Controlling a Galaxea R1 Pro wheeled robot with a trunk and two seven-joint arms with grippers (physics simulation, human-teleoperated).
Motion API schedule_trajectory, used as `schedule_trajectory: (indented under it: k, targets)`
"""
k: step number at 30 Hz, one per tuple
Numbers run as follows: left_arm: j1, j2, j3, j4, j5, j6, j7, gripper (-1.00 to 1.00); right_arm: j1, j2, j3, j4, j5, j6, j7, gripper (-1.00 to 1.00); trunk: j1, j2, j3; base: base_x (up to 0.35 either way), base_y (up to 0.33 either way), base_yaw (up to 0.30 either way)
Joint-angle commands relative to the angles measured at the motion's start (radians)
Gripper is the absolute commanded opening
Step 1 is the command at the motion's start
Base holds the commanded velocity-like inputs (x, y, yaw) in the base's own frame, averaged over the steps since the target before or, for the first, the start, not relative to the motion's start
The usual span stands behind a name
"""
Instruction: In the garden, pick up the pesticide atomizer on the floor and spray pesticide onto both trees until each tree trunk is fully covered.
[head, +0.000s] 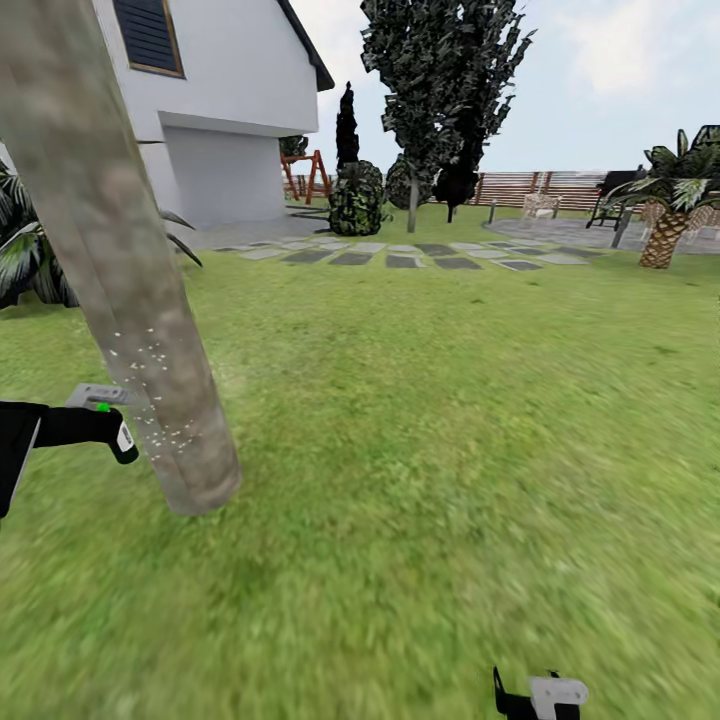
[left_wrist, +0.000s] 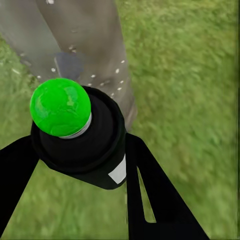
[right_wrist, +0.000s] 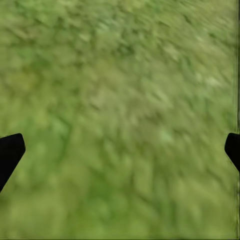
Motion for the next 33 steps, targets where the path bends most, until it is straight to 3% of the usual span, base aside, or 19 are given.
schedule_trajectory:
  k: [1,15,19,31,33]
  targets:
    - [0.000,0.000,0.001,0.000,0.000,0.000,0.000,-1.00,0.000,0.000,0.000,0.000,0.000,0.000,0.000,1.00,0.000,0.000,0.000,0.000,-0.273,0.000]
    - [0.001,0.000,0.006,0.007,-0.001,0.000,0.003,-1.00,0.000,0.000,0.001,0.000,0.001,0.000,0.001,1.00,0.000,0.000,0.000,0.000,-0.273,0.128]
    - [0.003,0.000,0.007,0.013,0.000,0.000,0.036,-1.00,0.000,0.000,0.001,0.000,0.001,0.000,0.002,1.00,0.000,0.000,0.000,0.000,-0.273,0.010]
    - [0.021,0.001,0.008,0.054,0.001,-0.010,0.051,-1.00,0.000,0.000,0.001,0.000,0.001,0.000,0.001,1.00,0.000,0.000,0.000,0.000,-0.273,0.025]
    - [0.021,0.001,0.008,0.076,0.002,-0.011,0.085,-1.00,0.000,0.000,0.001,0.000,0.001,0.000,0.001,1.00,0.000,0.000,0.000,0.000,-0.273,0.238]
